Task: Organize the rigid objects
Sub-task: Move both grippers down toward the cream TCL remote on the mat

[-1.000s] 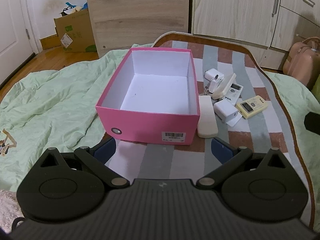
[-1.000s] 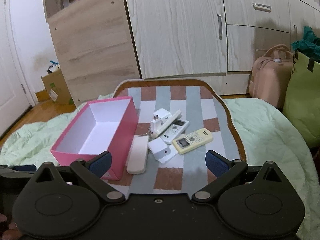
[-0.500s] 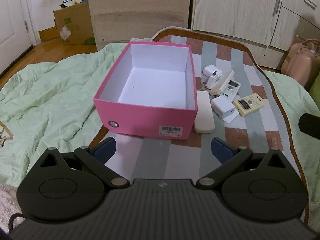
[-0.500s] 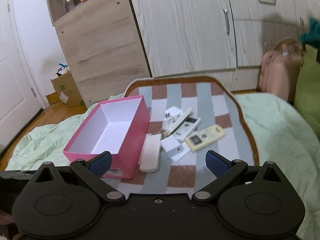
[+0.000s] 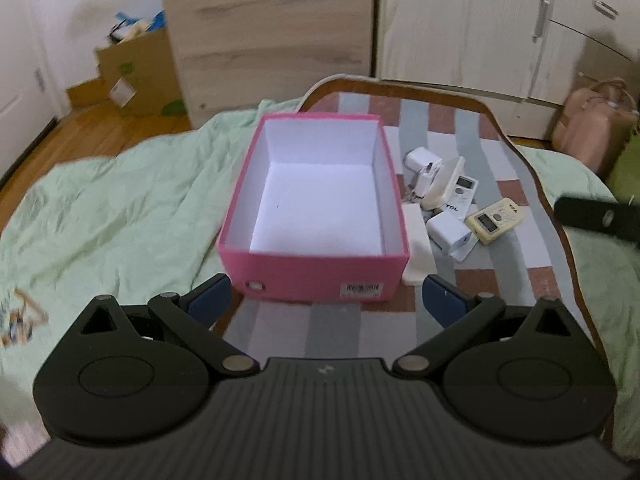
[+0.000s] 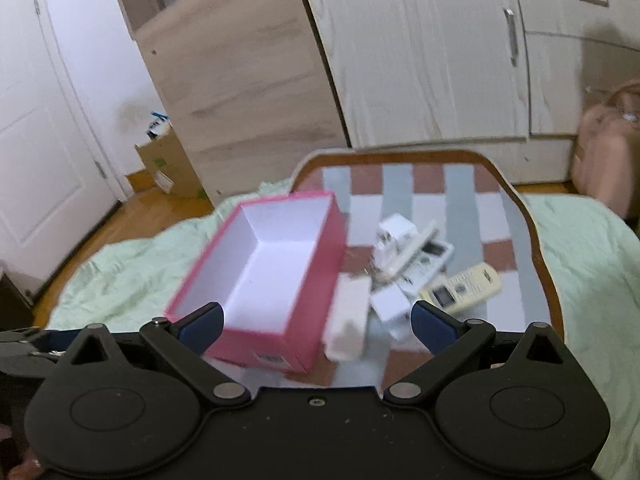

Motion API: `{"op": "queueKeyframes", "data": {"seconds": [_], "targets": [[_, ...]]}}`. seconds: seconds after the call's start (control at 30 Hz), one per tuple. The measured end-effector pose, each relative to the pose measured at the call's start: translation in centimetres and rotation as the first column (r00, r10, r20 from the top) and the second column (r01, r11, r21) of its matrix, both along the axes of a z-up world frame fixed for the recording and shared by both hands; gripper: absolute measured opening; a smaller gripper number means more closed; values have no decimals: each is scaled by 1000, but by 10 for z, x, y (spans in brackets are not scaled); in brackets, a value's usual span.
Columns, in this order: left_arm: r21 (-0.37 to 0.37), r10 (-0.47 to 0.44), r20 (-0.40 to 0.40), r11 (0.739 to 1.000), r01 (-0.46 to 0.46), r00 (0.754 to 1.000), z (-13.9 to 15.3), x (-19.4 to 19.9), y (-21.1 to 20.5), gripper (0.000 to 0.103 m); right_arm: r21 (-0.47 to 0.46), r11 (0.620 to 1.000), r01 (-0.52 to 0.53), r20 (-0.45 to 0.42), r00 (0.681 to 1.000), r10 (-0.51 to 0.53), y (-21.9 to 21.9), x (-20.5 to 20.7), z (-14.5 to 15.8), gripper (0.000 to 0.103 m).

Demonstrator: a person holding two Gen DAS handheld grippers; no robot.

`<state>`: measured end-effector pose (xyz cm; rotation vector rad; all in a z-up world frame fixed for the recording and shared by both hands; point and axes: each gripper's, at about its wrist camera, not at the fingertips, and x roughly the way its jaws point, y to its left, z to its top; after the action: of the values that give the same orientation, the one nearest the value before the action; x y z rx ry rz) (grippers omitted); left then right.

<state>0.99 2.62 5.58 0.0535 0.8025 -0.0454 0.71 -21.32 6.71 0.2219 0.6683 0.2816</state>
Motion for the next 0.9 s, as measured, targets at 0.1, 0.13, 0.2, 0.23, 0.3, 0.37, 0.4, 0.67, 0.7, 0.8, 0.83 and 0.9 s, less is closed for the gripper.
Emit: {"op": "queueKeyframes", "data": {"seconds": [0.1, 0.13, 0.2, 0.23, 0.3, 0.37, 0.4, 0.67, 0.7, 0.8, 0.83, 0.9], "targets": [[8, -48, -1, 999, 48, 999, 14, 17, 1, 103, 19, 1000, -8, 6, 1000, 7, -3, 8, 20, 102], [3, -64, -2, 998, 64, 998, 19, 23, 1, 103, 29, 1000, -8, 4, 1000, 8, -4, 12, 25, 102], [-17, -100, -5, 995, 100, 995, 26, 36, 1, 102, 43, 999, -10, -8, 1000, 11, -6, 18, 33, 102], [-30, -115, -7, 993, 115, 993, 28, 42, 0, 102, 50, 999, -13, -14, 1000, 14, -7, 21, 36, 102], [-43, -142, -8, 989, 141, 990, 33, 54, -5, 101, 65, 998, -15, -33, 999, 17, -9, 27, 42, 102], [-42, -177, -10, 983, 177, 984, 37, 66, -14, 101, 79, 997, -15, -64, 998, 20, -11, 33, 45, 102], [-42, -196, -10, 980, 196, 981, 38, 71, -19, 101, 88, 996, -13, -79, 997, 20, -14, 37, 46, 102], [-57, -300, 5, 952, 300, 954, 19, 124, -67, 103, 186, 963, 196, -181, 970, -162, -63, 79, 16, 102], [-78, -313, 1, 947, 313, 950, 14, 131, -72, 103, 196, 953, 232, -208, 959, -191, -72, 86, 5, 102], [-149, -370, -15, 920, 364, 929, -5, 153, -92, 103, 231, 923, 306, -299, 926, -232, -96, 102, -31, 102], [-168, -383, -23, 912, 375, 923, -12, 159, -98, 102, 246, 916, 318, -329, 916, -229, -103, 107, -44, 101], [-195, -412, -40, 897, 397, 910, -27, 175, -115, 100, 273, 901, 336, -386, 897, -218, -114, 116, -65, 101]]}}
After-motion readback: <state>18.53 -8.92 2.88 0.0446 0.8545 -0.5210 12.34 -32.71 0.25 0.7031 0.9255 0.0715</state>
